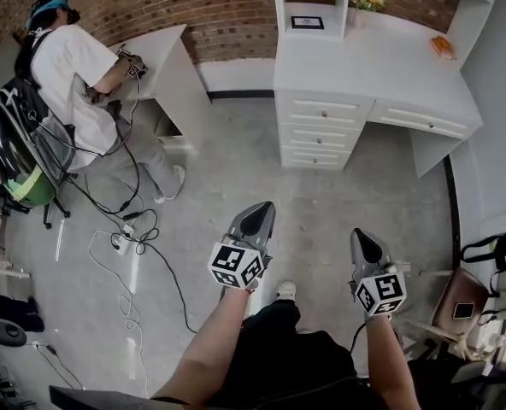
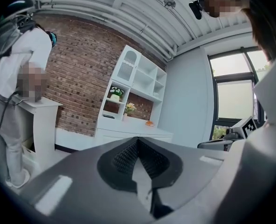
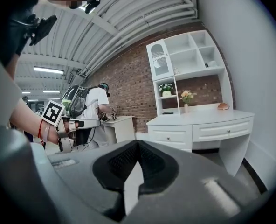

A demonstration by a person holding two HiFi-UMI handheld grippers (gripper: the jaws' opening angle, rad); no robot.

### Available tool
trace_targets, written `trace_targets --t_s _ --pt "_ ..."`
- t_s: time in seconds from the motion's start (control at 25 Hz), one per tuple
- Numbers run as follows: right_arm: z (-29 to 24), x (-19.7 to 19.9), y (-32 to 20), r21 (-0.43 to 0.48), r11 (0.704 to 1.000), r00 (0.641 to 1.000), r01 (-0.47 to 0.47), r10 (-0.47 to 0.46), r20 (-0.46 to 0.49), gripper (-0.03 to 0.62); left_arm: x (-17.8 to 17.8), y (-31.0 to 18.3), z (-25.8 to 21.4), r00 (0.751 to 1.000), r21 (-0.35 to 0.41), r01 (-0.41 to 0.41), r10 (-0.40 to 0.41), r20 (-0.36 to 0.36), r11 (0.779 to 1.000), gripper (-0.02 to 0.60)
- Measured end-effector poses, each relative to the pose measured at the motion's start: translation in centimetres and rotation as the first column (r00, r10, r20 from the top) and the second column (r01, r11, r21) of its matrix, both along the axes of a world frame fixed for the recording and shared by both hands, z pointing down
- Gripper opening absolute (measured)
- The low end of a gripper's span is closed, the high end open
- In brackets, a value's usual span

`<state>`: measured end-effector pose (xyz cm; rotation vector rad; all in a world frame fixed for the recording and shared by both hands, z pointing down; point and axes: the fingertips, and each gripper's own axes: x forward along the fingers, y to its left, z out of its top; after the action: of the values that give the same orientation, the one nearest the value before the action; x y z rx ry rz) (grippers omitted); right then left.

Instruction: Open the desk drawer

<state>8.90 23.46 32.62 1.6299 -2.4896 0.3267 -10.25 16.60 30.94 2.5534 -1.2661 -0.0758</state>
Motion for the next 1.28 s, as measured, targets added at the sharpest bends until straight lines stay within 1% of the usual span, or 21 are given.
trace_targets --t_s 0.28,0.56,0.88,1.08,1.28 --pt "0.6 0.3 -2.9 -0.009 0.999 0.999 -0.050 0.050 0.021 0.000 0.0 -3.3 0.5 1.000 -0.005 -0.027 0.027 0.005 1.000 0.002" --pt "1.6 0.9 -5.1 -0.040 0.997 0.998 -0.059 0.061 0.031 0.000 0.3 -5.4 1.4 0.999 -0.029 -0.030 0.030 0.016 0.999 0.002" --pt "3.2 1.5 -9.3 -0.065 0.997 0.999 -0.030 0.033 0.041 0.002 0.7 -9.0 3.1 1.000 -0.058 -0.006 0.008 0.024 0.998 0.002" --pt "3.7 1.8 -12.6 -0.075 0.997 0.999 -0.012 0.016 0.046 0.001 1.4 -12.0 2.7 1.000 -0.050 0.002 -0.001 0.023 0.999 0.002" --pt "4.0 1.8 -15.6 -0.080 0.996 0.999 0.025 -0.022 0.045 0.002 2.1 -15.0 3.1 1.000 -0.053 0.014 -0.013 0.016 0.998 0.002"
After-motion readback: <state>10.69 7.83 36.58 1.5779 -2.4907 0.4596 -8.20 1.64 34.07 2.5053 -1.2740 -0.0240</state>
